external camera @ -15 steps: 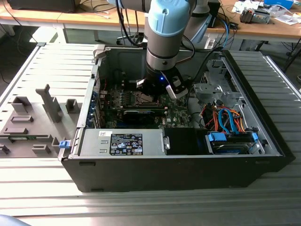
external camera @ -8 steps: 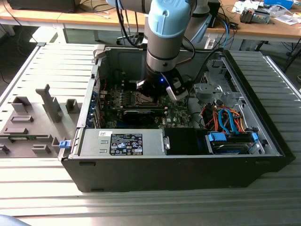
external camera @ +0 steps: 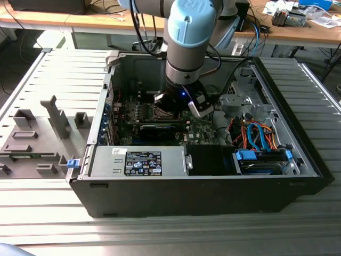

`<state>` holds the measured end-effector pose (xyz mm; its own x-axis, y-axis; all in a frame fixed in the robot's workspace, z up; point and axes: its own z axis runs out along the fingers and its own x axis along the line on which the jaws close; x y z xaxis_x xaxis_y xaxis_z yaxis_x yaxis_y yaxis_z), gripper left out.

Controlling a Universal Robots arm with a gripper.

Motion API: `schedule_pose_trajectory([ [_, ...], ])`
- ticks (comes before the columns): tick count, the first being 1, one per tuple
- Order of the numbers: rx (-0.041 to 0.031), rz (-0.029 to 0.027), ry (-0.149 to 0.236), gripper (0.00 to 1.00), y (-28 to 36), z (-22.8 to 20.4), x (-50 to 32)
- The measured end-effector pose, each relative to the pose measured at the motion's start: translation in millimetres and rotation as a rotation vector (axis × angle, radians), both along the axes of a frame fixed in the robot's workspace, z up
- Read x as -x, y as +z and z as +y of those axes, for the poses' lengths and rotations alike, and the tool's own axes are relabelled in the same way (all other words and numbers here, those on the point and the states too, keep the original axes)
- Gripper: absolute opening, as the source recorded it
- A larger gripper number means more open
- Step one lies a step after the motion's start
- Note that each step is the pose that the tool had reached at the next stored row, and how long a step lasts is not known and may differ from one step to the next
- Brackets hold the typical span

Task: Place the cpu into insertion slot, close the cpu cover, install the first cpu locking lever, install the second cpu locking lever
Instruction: 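Install the second cpu locking lever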

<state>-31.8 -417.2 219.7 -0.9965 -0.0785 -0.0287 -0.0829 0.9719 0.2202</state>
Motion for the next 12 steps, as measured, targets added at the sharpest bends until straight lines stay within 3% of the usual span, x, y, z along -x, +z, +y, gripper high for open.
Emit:
schedule_pose_trajectory([
  [2,0.0000,-0.0001,0.000,0.11,-0.5,0.6,4.0],
  [7,-0.0045,0.0000,0.000,0.11,-2.6,1.7,24.6],
  [12,-0.0050,0.0000,0.000,0.11,-4.0,1.3,30.5],
])
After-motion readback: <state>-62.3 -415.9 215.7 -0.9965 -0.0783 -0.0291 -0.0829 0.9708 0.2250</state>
